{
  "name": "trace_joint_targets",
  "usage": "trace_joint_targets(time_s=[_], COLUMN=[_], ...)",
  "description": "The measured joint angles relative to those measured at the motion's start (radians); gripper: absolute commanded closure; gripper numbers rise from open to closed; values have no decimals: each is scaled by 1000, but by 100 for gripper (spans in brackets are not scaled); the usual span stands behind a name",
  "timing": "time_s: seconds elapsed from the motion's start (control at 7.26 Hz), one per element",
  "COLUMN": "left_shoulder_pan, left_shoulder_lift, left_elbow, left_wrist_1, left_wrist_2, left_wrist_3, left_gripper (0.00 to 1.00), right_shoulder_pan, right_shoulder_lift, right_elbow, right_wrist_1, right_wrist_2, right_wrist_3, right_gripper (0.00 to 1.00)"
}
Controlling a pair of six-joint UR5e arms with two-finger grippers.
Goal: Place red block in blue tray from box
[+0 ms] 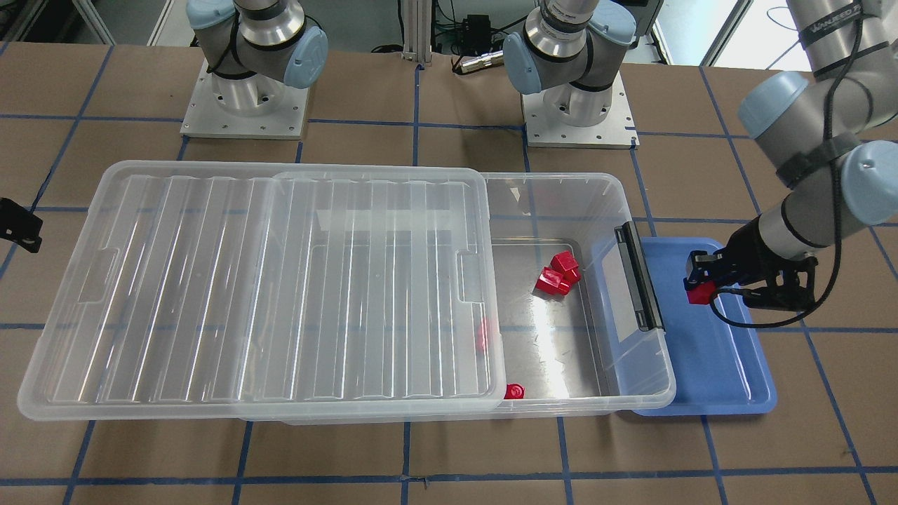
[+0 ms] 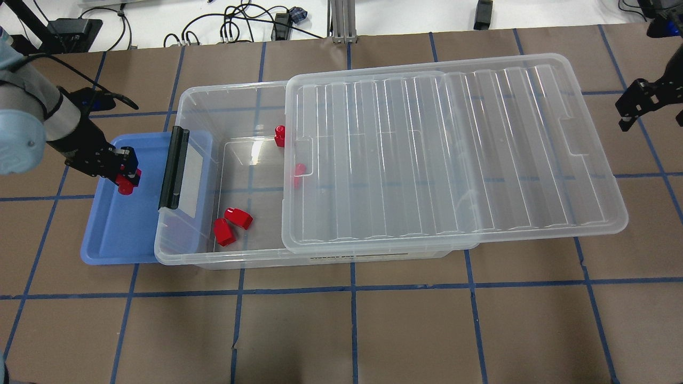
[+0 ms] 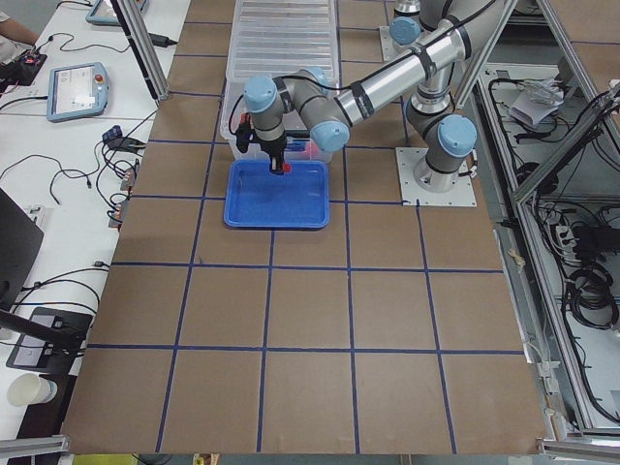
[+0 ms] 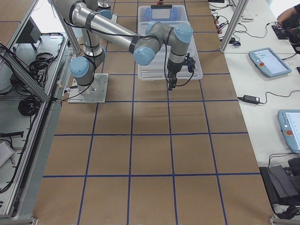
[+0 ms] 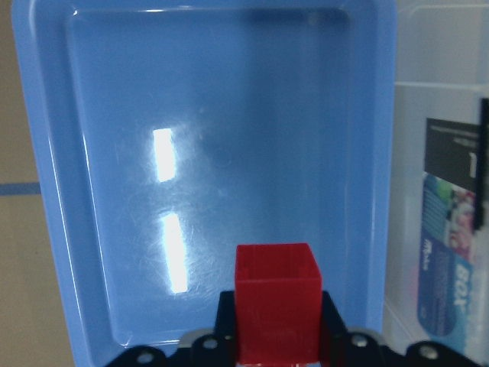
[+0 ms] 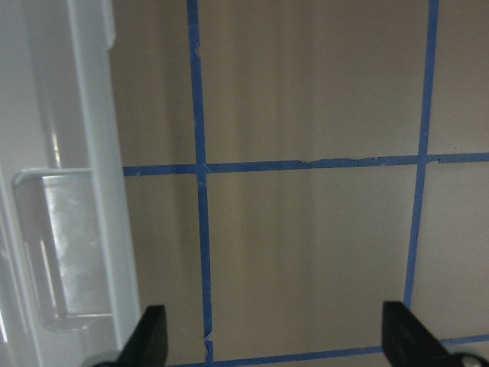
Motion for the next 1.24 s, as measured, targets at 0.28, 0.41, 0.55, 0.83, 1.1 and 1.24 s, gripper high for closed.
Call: trace_joint_targets(time_s=[0.28,0.41,0.55,0.83,1.1,1.24], left_shoulder_pan=[8,9,9,8,-8,-17], left_shoulder_lift=[-30,-41,-49,-51,-18,6], left_elbow=[-82,-96,-103,-95,-37,22], left_wrist_1=[145,164,174,186,114,22], left_wrist_2=[6,11,30,72,82,81], left_wrist_3=[16,17,18,12,8,6], left_gripper=[90,63,1,0,0,0], right_shoulder_pan=[-24,-25,-23,-19,-12,-5], right_shoulder_lift=[19,30,43,56,63,62], right_elbow=[0,0,0,0,13,19], right_wrist_1=[2,4,5,6,1,-5], right_wrist_2=[6,8,8,9,11,11], right_wrist_3=[-39,-41,-42,-42,-45,-46], right_gripper=[0,0,0,0,0,0])
